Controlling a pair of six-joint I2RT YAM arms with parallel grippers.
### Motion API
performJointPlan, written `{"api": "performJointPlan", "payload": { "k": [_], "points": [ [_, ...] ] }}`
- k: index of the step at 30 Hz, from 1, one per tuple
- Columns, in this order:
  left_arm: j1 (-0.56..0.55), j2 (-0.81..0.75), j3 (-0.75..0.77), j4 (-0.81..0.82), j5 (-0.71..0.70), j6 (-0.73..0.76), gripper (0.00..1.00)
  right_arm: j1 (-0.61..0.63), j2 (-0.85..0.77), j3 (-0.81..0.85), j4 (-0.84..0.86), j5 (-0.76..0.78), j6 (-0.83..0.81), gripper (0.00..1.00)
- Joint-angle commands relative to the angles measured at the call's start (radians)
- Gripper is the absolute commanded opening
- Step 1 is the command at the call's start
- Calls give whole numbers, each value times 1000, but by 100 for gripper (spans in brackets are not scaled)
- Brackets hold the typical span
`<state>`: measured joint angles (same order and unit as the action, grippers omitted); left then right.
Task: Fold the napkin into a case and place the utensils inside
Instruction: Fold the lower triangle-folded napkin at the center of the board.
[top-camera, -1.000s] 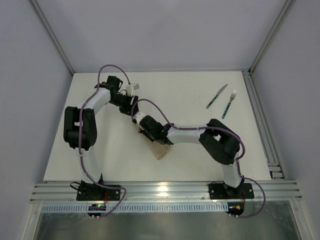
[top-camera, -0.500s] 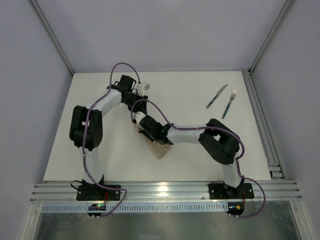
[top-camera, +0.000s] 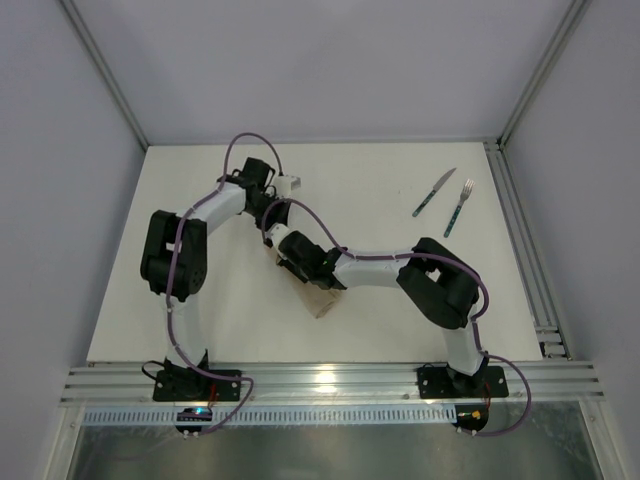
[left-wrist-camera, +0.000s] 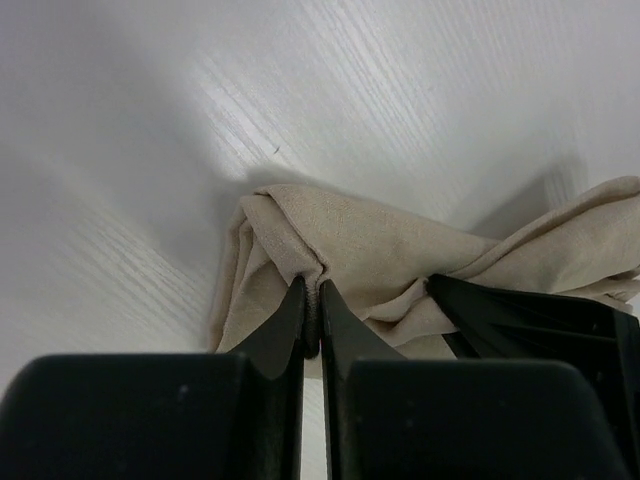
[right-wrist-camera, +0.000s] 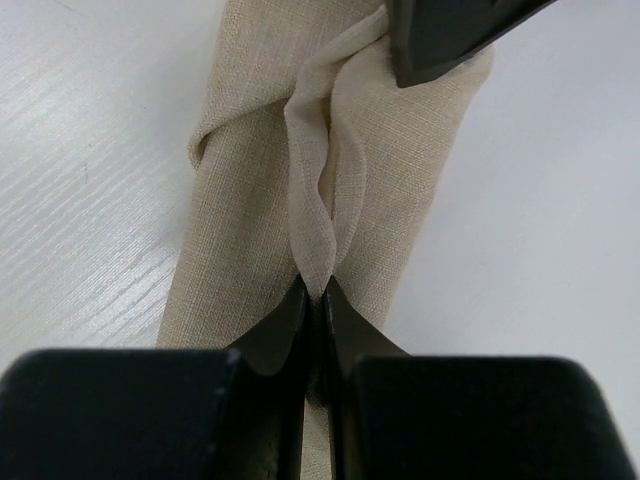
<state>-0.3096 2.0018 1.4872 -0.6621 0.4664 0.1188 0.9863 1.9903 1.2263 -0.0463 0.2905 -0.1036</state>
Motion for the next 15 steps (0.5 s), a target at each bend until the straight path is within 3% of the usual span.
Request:
{"api": "performJointPlan", "payload": {
  "k": [1,6,15],
  "points": [
    [4,-9,-42,-14,3,31,0,-8,39,-17,-55,13,2,7],
    [14,-3,-88,7,-18,67,0,-11,15,-7,-61,15,-2,27],
    [14,15,-134,18,-37,96,0,-9,-152,-13,-99,-42,-21,43]
  ]
}}
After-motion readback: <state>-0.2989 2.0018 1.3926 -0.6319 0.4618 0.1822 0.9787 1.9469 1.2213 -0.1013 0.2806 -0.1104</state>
